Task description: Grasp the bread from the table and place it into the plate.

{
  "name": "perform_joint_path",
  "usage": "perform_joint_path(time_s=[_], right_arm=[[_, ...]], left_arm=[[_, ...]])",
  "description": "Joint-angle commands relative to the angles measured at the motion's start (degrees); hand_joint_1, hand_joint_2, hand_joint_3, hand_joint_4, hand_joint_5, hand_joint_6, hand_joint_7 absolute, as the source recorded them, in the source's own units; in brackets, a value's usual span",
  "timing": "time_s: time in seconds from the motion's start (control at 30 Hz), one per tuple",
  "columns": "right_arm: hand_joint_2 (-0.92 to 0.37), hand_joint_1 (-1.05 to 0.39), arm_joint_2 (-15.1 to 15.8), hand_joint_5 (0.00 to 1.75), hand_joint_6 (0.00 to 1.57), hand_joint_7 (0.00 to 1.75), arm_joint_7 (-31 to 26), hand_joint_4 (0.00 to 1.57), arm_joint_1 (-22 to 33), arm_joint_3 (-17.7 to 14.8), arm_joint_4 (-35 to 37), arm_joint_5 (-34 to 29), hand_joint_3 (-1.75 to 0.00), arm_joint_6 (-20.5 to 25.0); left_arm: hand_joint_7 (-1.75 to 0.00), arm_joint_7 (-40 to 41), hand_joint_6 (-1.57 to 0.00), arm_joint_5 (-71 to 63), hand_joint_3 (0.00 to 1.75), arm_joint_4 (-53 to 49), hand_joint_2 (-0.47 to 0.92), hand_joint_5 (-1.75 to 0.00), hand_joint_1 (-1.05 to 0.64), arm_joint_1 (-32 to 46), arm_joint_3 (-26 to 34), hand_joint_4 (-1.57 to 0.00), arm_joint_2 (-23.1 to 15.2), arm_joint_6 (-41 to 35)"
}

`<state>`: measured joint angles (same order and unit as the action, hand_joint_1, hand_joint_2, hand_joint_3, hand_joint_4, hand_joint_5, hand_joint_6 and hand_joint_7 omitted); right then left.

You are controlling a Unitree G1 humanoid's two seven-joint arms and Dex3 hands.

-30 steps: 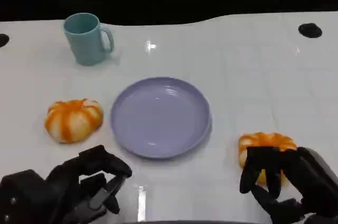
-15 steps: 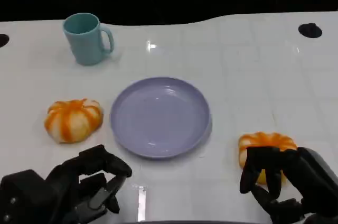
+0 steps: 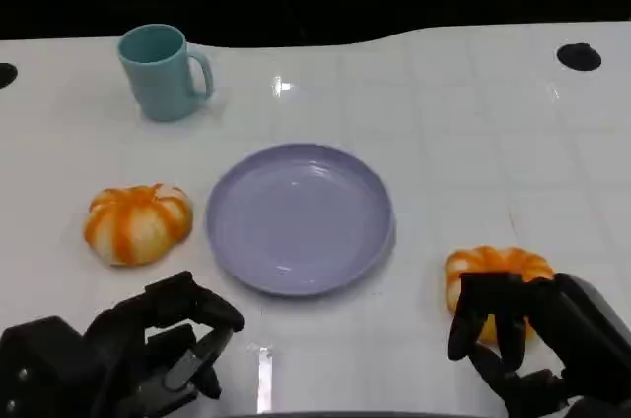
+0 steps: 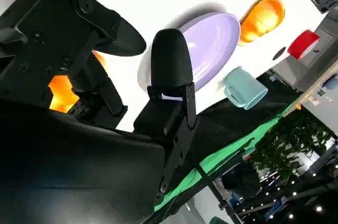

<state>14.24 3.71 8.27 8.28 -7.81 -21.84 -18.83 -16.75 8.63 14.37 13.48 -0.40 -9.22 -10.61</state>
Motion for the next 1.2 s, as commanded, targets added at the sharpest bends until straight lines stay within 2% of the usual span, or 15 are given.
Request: perform_joint_path(time_s=[0.03, 0.13, 0.17, 0.33, 0.37, 0.47, 0.57, 0.6, 0.83, 1.0, 1.2], right_arm=[[-0.24, -0.09, -0.3, 1.70, 0.88, 1.14, -0.1, 0.92, 0.2, -0.9, -0.9, 1.9, -1.41, 0.7], [-0.27, -0.08, -0.6, 1.62, 0.87, 0.99, -0.3, 0.84, 0.4, -1.1, -2.1, 1.8, -1.31, 1.8], [-0.28, -0.08, -0.6, 1.48, 0.84, 0.92, -0.5, 0.77, 0.5, -1.2, -3.1, 0.8, -1.24, 2.9], [-0.34, -0.13, 0.3, 1.19, 0.75, 0.70, -0.3, 0.65, 0.8, -1.3, -7.4, -4.5, -0.99, 6.8], [-0.38, -0.15, 0.7, 1.11, 0.73, 0.63, -0.1, 0.63, 0.8, -1.3, -8.3, -5.9, -0.90, 7.8], [-0.58, -0.20, 2.3, 0.79, 0.68, 0.32, 1.3, 0.54, 0.8, -1.4, -10.8, -10.1, -0.46, 10.6], [-0.70, -0.22, 3.7, 0.59, 0.64, 0.14, 2.2, 0.46, 0.7, -1.6, -12.5, -12.7, -0.18, 12.3], [-0.72, -0.23, 4.2, 0.54, 0.62, 0.11, 2.7, 0.43, 0.7, -1.7, -13.1, -13.6, -0.13, 12.9], [-0.75, -0.38, 7.5, 0.41, 0.47, 0.00, 5.4, 0.22, 0.1, -1.5, -16.9, -22.1, -0.03, 16.3], [-0.76, -0.42, 7.7, 0.42, 0.41, 0.00, 8.9, 0.14, -0.5, -0.4, -18.1, -25.7, -0.01, 19.0], [-0.77, -0.45, 7.8, 0.44, 0.39, 0.00, 12.1, 0.12, -2.0, 1.8, -17.1, -30.5, -0.01, 21.9]], left_arm=[[-1.25, -0.5, -0.68, 0.2, 0.45, -0.5, 0.92, -1.75, -0.42, -0.5, 0.4, -0.67, -0.7, 1.2], [-1.25, -0.4, -0.68, 0.2, 0.45, -0.6, 0.92, -1.75, -0.42, -0.5, 0.3, -0.67, -0.6, 1.3], [-1.25, -0.3, -0.68, 0.2, 0.45, -0.5, 0.92, -1.75, -0.42, -0.5, 0.4, -0.67, -0.5, 1.1], [-1.25, 0.0, -0.68, 0.0, 0.44, -0.3, 0.92, -1.75, -0.42, -0.5, 0.3, -0.66, -0.6, 0.8], [-1.25, -0.1, -0.68, 0.0, 0.44, -0.4, 0.92, -1.75, -0.42, -0.5, 0.2, -0.66, -0.5, 1.0], [-1.25, -0.1, -0.68, 0.0, 0.45, -0.3, 0.92, -1.75, -0.42, -0.4, 0.1, -0.66, -0.5, 1.1], [-1.25, -0.1, -0.68, 0.0, 0.45, -0.3, 0.92, -1.75, -0.42, -0.3, 0.0, -0.66, -0.4, 1.0], [-1.25, -0.1, -0.68, 0.0, 0.45, -0.2, 0.92, -1.75, -0.42, -0.3, 0.0, -0.66, -0.4, 1.0], [-1.25, -0.1, -0.68, -0.2, 0.45, 0.1, 0.92, -1.75, -0.43, -0.2, -0.3, -0.67, -0.5, 0.9], [-1.25, 0.2, -0.68, -0.1, 0.45, 0.2, 0.92, -1.75, -0.44, -0.3, -0.4, -0.67, -0.3, 0.3], [-1.25, 0.1, -0.68, -0.1, 0.44, 0.1, 0.92, -1.75, -0.44, -0.2, -0.5, -0.66, -0.1, 0.7]])
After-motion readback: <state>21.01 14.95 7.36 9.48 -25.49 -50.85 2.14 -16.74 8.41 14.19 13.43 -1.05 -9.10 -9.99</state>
